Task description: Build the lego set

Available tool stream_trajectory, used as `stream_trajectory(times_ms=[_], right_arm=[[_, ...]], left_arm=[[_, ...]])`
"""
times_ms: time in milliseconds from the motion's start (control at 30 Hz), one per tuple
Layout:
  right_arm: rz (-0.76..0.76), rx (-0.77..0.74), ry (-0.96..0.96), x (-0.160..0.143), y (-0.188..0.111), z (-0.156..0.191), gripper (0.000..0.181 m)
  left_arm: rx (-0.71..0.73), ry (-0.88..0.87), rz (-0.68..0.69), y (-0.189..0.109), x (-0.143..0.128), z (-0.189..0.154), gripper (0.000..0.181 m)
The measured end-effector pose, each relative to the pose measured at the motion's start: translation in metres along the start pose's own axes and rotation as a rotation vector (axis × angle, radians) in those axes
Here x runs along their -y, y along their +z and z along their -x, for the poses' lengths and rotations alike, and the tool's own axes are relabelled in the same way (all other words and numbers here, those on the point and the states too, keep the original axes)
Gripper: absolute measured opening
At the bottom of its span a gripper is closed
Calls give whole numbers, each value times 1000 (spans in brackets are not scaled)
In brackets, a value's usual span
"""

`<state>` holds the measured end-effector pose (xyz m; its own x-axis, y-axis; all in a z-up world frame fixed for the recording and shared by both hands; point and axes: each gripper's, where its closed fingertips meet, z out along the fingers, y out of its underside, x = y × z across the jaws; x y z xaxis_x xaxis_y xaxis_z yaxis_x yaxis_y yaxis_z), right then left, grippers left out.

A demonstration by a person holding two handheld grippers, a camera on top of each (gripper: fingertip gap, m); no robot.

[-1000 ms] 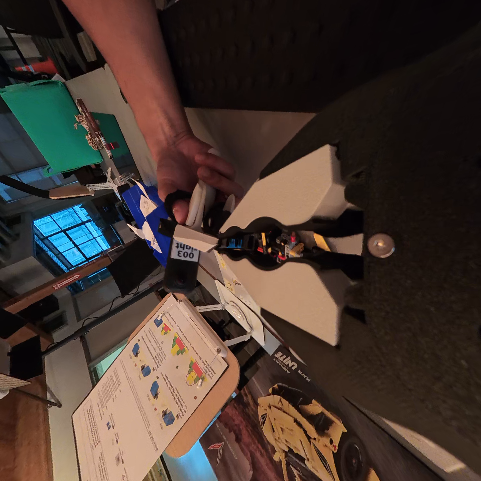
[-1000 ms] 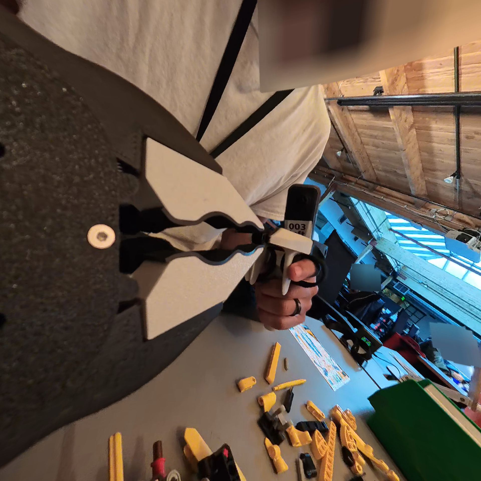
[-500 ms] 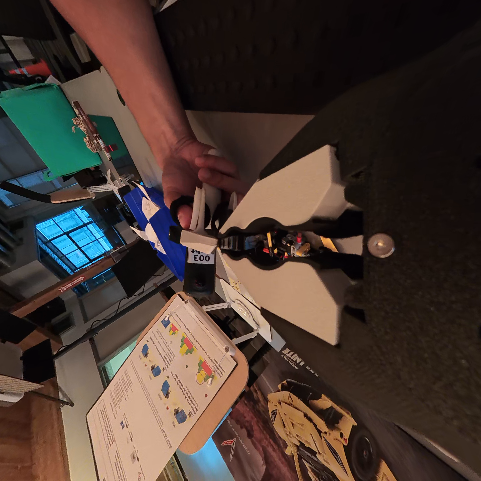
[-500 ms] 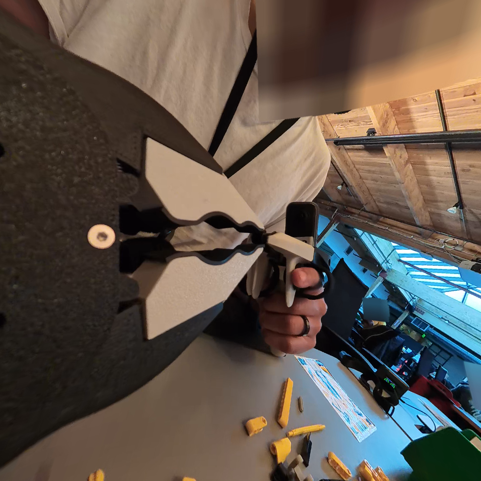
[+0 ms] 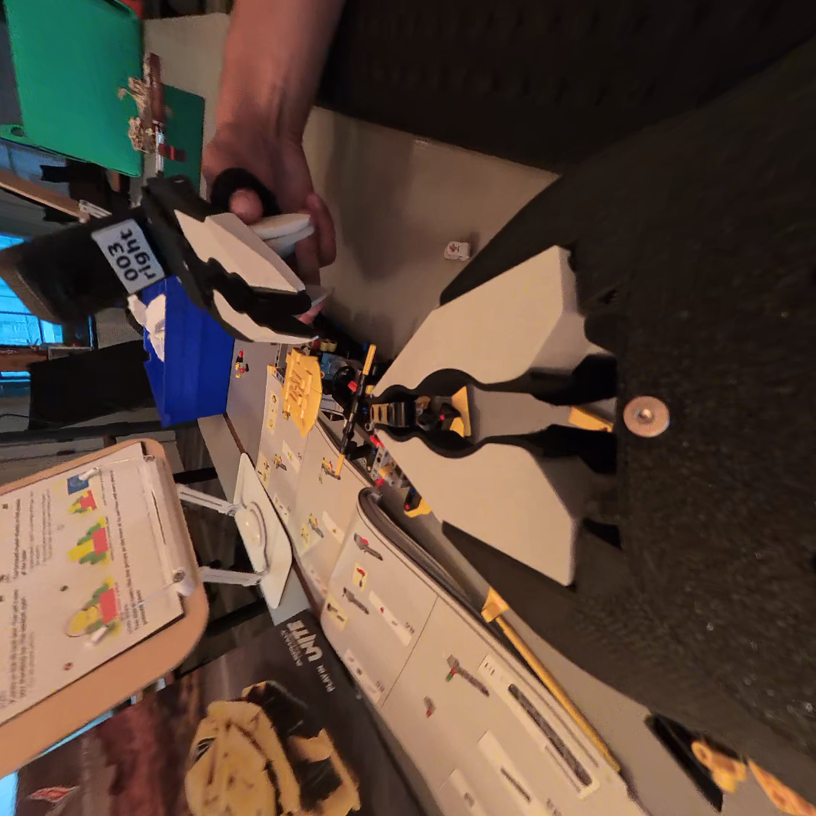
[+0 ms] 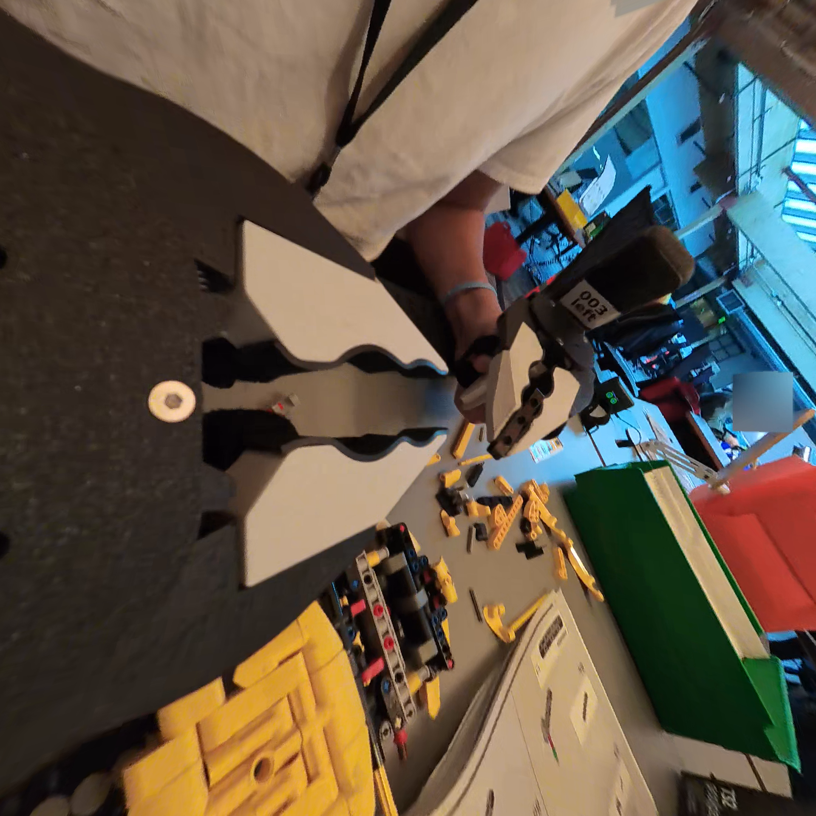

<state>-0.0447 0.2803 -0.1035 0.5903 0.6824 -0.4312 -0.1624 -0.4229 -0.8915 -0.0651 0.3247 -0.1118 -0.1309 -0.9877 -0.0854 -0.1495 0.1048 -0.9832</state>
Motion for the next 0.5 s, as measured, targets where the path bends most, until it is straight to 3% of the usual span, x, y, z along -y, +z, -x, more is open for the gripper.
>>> stream_trajectory(times_ms=[167,500], right_arm=[[4,-26,46,-5,1,-11,18],[56,-52,40,-16,9,-16,16]], left_arm=[[-15,-103,-9,-2,-3,7,7],[-42,-88,9,0,-7,2,7]])
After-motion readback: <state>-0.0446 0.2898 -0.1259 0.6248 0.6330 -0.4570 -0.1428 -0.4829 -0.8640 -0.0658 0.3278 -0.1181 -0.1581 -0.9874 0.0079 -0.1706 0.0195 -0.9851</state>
